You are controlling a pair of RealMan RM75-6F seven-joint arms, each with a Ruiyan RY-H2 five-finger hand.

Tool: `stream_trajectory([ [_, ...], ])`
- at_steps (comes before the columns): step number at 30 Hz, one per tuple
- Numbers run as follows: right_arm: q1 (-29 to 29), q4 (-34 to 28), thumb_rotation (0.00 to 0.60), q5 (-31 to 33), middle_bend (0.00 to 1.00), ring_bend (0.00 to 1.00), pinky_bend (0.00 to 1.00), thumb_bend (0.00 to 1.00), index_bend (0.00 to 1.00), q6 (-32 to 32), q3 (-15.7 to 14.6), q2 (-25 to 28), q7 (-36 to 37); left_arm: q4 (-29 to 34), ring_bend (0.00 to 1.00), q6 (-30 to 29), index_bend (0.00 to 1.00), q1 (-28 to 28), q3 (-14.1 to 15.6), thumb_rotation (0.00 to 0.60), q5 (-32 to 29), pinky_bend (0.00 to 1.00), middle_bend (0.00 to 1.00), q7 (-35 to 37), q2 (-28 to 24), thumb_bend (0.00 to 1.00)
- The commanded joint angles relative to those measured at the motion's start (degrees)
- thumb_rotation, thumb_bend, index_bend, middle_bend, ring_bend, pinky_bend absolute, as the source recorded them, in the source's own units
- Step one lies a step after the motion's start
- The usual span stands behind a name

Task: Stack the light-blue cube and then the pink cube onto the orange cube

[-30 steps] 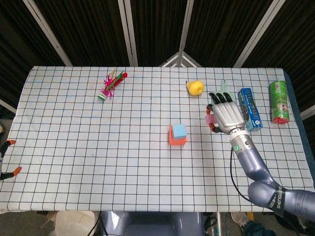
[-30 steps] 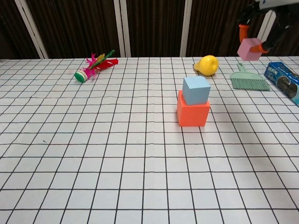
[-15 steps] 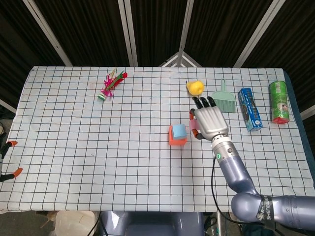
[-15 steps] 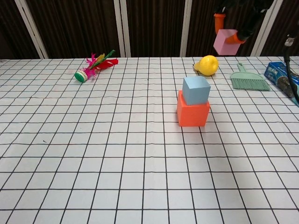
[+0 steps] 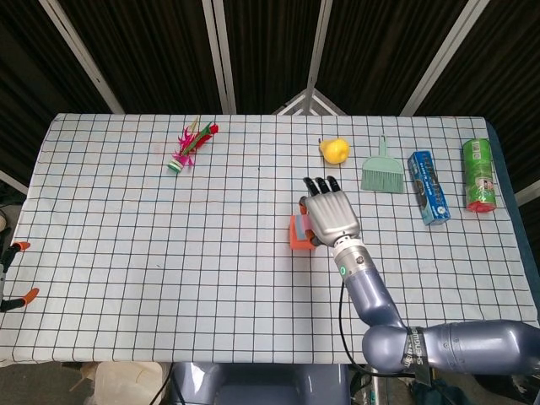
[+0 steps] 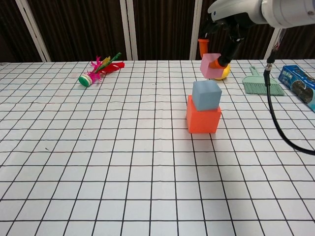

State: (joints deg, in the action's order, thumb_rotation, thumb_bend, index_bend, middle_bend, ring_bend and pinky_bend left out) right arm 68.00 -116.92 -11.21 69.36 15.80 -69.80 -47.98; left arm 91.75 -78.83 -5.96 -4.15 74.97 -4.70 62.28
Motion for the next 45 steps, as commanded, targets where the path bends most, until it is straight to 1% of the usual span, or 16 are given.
stream_trajectory([
  [1, 0.58, 2.03, 0.6, 0.21, 0.07, 0.07, 0.0, 0.43, 0.47, -0.34, -0.37, -1.64, -0.12, -0.02, 0.0, -0.09, 0.22, 0.05, -0.04, 0.6, -0.03, 0.02, 0.01, 0.07, -0.05, 0.21],
  [10, 1.07, 8.02, 0.6, 0.36, 0.07, 0.07, 0.0, 0.43, 0.48, -2.74, -1.32, -5.88, 0.59, -0.06, 0.0, -0.22, 0.22, 0.12, -0.17, 0.6, -0.28, 0.02, 0.01, -0.18, -0.01, 0.21],
  [15, 1.47, 9.8, 0.6, 0.7, 0.07, 0.07, 0.0, 0.43, 0.48, -3.31, -1.44, -6.96, 0.29, -0.14, 0.0, -0.09, 0.22, 0.1, -0.29, 0.6, -0.6, 0.02, 0.01, -0.24, 0.03, 0.21],
  [29, 1.45, 8.62, 0.6, 1.0, 0.07, 0.07, 0.0, 0.43, 0.49, -2.42, -1.02, -5.49, -0.38, -0.09, 0.0, -0.12, 0.22, 0.2, -0.28, 0.6, -0.5, 0.02, 0.01, 0.14, -0.2, 0.21],
  [45, 1.5, 8.57, 0.6, 1.73, 0.07, 0.07, 0.0, 0.43, 0.49, -2.51, -1.01, -5.25, -0.72, -0.14, 0.0, -0.26, 0.22, 0.31, -0.32, 0.6, -0.44, 0.02, 0.01, 0.28, -0.26, 0.21],
])
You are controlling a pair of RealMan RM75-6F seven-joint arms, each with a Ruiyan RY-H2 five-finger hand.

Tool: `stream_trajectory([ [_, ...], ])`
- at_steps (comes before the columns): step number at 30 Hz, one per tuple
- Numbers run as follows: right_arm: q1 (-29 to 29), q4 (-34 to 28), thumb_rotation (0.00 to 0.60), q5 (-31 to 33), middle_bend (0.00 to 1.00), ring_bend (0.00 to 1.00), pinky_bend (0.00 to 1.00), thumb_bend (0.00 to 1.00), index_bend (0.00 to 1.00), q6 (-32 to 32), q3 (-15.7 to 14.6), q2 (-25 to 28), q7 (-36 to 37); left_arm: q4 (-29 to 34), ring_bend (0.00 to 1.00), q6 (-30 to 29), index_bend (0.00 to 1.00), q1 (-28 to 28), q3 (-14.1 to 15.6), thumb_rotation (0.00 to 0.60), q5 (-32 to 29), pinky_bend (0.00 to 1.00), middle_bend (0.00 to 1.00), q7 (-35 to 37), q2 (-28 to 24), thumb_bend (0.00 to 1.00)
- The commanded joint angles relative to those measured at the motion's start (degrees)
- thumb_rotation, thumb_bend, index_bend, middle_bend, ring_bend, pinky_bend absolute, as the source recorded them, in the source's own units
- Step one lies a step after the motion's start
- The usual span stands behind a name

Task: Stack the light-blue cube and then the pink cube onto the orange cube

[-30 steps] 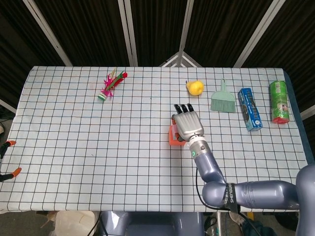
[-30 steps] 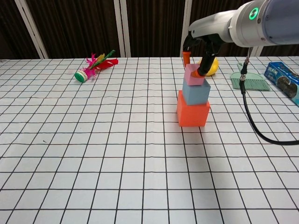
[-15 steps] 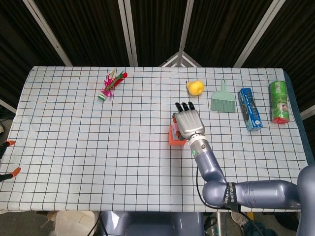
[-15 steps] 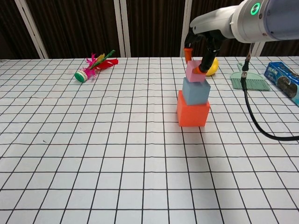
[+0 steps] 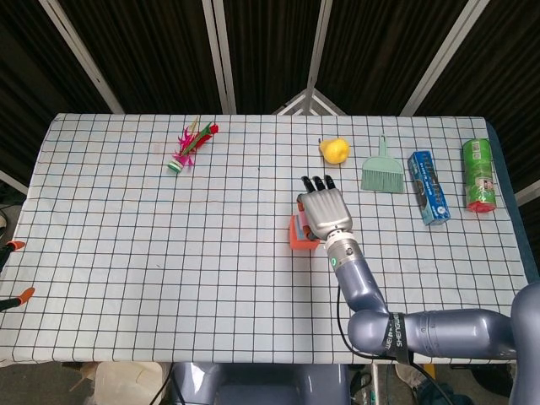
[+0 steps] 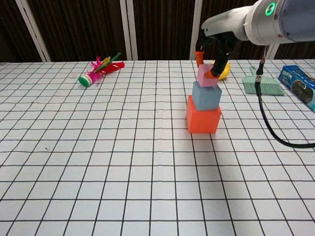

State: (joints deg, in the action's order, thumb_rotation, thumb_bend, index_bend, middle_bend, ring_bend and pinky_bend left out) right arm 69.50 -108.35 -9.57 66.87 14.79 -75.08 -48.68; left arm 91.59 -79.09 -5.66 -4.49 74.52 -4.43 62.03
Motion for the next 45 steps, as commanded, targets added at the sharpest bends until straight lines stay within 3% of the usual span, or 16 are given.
stream_trajectory([
  [1, -0.02, -0.01, 0.6, 0.18, 0.07, 0.07, 0.0, 0.43, 0.49, -0.07, -0.01, 0.08, -0.02, 0.04, 0.0, -0.02, 0.22, 0.02, 0.01, 0.6, 0.02, 0.02, 0.01, 0.03, -0.02, 0.21],
  [34, -0.7, 0.89, 0.6, -0.43, 0.07, 0.07, 0.0, 0.43, 0.49, -1.41, -0.75, 0.12, 0.96, 0.11, 0.0, -0.31, 0.22, 0.17, -0.16, 0.6, -0.11, 0.02, 0.01, -0.11, 0.01, 0.21],
  [45, -0.47, 0.1, 0.6, -0.05, 0.07, 0.07, 0.0, 0.43, 0.45, -1.9, -0.93, 0.75, 0.55, 0.2, 0.0, -0.47, 0.22, 0.25, -0.2, 0.6, -0.1, 0.02, 0.01, -0.07, -0.04, 0.21],
])
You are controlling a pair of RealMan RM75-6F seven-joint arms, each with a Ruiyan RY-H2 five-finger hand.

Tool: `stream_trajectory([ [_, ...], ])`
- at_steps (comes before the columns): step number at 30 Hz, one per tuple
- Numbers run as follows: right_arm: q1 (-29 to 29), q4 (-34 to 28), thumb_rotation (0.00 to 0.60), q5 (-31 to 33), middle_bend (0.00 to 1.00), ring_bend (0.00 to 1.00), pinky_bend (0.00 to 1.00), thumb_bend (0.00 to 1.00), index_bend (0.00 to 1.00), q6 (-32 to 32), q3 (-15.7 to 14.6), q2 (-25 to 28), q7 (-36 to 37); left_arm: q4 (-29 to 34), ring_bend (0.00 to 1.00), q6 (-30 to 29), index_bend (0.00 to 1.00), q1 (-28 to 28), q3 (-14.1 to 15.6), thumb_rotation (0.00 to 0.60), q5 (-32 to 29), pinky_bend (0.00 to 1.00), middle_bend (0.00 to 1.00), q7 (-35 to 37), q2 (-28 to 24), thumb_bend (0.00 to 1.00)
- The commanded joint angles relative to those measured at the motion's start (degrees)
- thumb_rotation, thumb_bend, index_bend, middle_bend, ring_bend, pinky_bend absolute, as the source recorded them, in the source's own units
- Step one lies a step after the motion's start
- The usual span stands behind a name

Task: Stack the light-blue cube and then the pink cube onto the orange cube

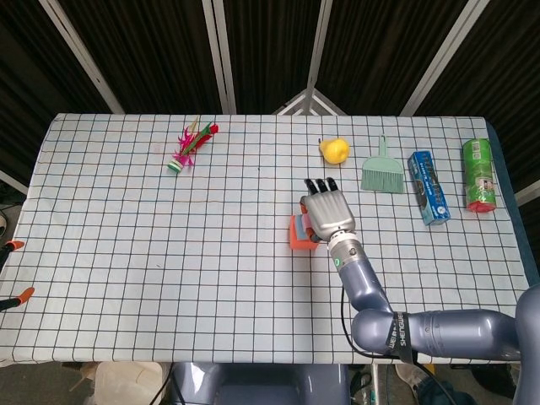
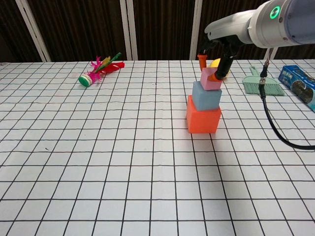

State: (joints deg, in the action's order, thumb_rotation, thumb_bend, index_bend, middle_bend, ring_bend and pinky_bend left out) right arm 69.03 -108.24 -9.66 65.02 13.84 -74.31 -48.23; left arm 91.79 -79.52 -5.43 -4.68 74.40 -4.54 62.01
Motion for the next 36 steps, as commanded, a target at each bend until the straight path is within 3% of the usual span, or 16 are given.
stream_trajectory([
  [1, -0.01, 0.01, 0.6, 0.0, 0.07, 0.07, 0.0, 0.43, 0.45, -0.01, 0.01, -0.05, 0.14, 0.0, 0.0, -0.09, 0.22, 0.04, -0.01, 0.6, 0.05, 0.02, 0.01, 0.1, -0.03, 0.21],
  [36, 0.82, -0.3, 0.6, 1.2, 0.07, 0.07, 0.0, 0.41, 0.43, 1.34, 0.41, -0.34, -0.75, -0.02, 0.0, -0.05, 0.22, 0.08, -0.05, 0.6, 0.2, 0.02, 0.01, 0.5, -0.15, 0.21],
])
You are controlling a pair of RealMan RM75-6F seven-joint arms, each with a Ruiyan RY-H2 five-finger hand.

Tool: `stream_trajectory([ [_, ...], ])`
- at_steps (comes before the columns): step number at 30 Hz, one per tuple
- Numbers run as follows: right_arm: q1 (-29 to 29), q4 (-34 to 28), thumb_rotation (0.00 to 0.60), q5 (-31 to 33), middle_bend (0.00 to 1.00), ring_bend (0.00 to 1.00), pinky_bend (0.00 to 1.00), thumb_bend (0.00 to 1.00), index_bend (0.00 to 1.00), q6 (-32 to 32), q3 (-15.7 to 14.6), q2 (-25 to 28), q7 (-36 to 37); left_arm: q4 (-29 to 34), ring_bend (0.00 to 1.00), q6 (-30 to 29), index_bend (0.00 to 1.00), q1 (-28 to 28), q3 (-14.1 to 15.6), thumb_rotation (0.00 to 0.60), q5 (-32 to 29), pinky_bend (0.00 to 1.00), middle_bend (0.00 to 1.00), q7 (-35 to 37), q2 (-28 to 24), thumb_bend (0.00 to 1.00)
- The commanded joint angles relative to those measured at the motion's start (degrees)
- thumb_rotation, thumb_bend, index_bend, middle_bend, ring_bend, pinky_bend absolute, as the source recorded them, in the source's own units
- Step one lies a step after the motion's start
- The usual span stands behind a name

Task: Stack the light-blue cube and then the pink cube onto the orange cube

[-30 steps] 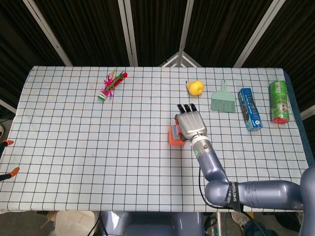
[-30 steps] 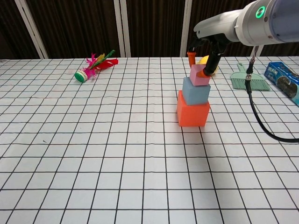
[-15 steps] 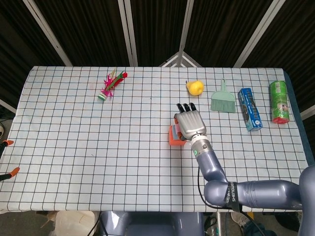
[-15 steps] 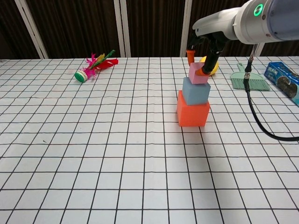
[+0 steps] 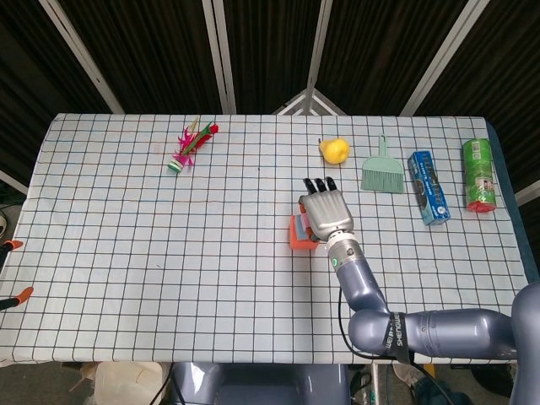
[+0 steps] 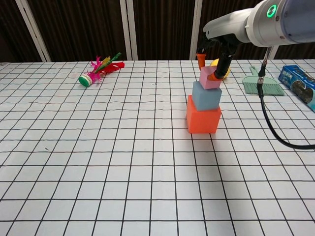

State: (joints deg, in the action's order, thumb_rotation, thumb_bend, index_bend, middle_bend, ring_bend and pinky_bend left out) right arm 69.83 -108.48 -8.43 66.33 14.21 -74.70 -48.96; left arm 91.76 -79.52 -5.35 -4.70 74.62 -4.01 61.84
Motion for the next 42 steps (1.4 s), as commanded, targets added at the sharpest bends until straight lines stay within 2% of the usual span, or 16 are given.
stream_trajectory([
  [1, 0.03, -0.12, 0.6, -0.04, 0.07, 0.07, 0.0, 0.41, 0.43, 0.07, 0.07, 0.08, -0.02, 0.0, 0.0, -0.08, 0.22, 0.02, -0.05, 0.6, -0.05, 0.02, 0.01, -0.06, 0.02, 0.21],
  [20, 0.81, -0.38, 0.6, 1.05, 0.07, 0.07, 0.0, 0.41, 0.43, 1.38, 0.27, -0.8, -1.18, -0.05, 0.0, -0.14, 0.22, 0.11, -0.06, 0.6, 0.09, 0.02, 0.01, 0.46, -0.17, 0.21],
  [30, 0.82, -0.51, 0.6, 1.6, 0.07, 0.07, 0.0, 0.34, 0.43, 1.77, 0.3, -0.8, -1.7, -0.04, 0.0, -0.18, 0.22, 0.13, -0.08, 0.6, 0.06, 0.02, 0.01, 0.42, -0.16, 0.21],
  [42, 0.58, -0.42, 0.6, 1.55, 0.07, 0.07, 0.0, 0.31, 0.42, 1.92, 0.39, -0.76, -1.74, 0.02, 0.0, -0.18, 0.22, 0.11, -0.1, 0.6, 0.02, 0.02, 0.01, 0.21, -0.09, 0.21],
])
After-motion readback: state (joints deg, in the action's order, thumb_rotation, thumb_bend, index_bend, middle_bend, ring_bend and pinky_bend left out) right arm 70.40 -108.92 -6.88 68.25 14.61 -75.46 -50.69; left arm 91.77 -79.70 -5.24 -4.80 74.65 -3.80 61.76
